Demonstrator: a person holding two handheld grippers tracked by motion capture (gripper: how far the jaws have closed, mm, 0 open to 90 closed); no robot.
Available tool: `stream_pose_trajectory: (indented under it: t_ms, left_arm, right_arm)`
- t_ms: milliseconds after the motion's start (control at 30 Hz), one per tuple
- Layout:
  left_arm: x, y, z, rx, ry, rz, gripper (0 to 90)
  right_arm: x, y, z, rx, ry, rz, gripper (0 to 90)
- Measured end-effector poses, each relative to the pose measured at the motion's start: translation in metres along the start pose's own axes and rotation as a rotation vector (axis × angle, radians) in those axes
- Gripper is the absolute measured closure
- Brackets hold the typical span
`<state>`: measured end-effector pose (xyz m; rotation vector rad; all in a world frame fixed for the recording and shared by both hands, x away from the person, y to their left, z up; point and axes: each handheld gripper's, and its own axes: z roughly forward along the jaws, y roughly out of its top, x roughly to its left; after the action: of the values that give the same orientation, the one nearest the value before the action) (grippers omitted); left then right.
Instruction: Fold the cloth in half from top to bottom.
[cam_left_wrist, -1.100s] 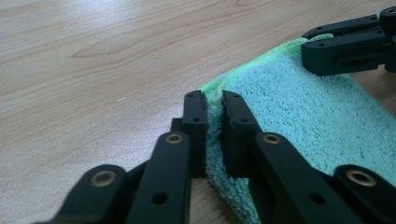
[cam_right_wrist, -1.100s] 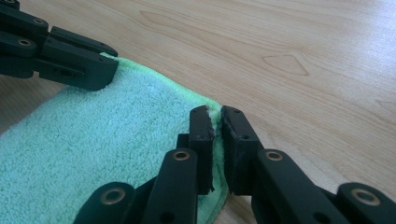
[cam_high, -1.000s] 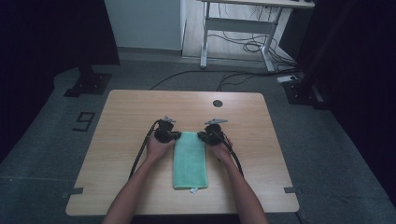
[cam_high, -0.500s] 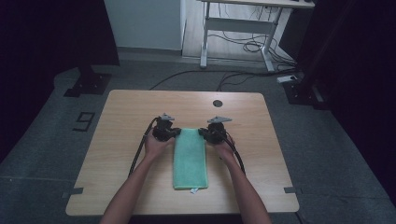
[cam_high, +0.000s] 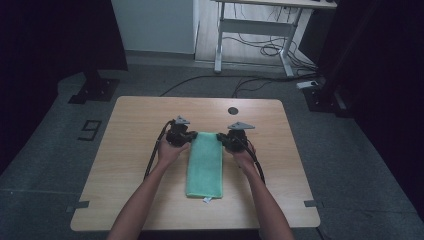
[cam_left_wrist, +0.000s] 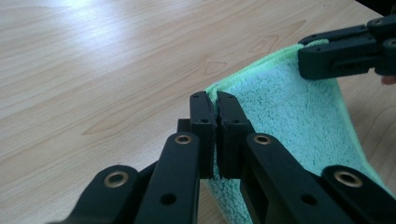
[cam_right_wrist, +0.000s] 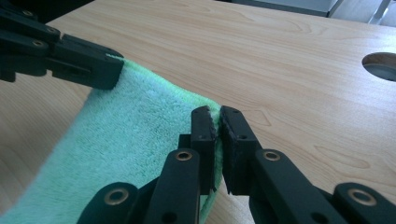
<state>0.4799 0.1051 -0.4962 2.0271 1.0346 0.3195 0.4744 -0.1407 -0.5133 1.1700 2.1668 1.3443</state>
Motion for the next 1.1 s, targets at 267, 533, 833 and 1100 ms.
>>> stream_pose_trajectory:
  t_ms: [267,533,833,1100]
  left_arm:
    - [-0.006,-0.002,-0.017,-0.031,0.005,0.024,86.5]
    - [-0.011,-0.008,-0.032,-0.065,-0.012,0.064,86.0]
    - [-0.022,-0.011,-0.041,-0.070,-0.020,0.106,85.8]
    - [-0.027,-0.017,-0.049,-0.073,-0.034,0.119,85.7]
  right_arm:
    - [0.007,0.003,-0.010,-0.025,0.016,-0.014,83.8]
    - [0.019,0.002,-0.025,-0.057,0.034,-0.047,83.8]
    - [0.025,-0.006,-0.038,-0.071,0.055,-0.063,83.7]
    - [0.030,-0.011,-0.047,-0.078,0.074,-0.070,83.7]
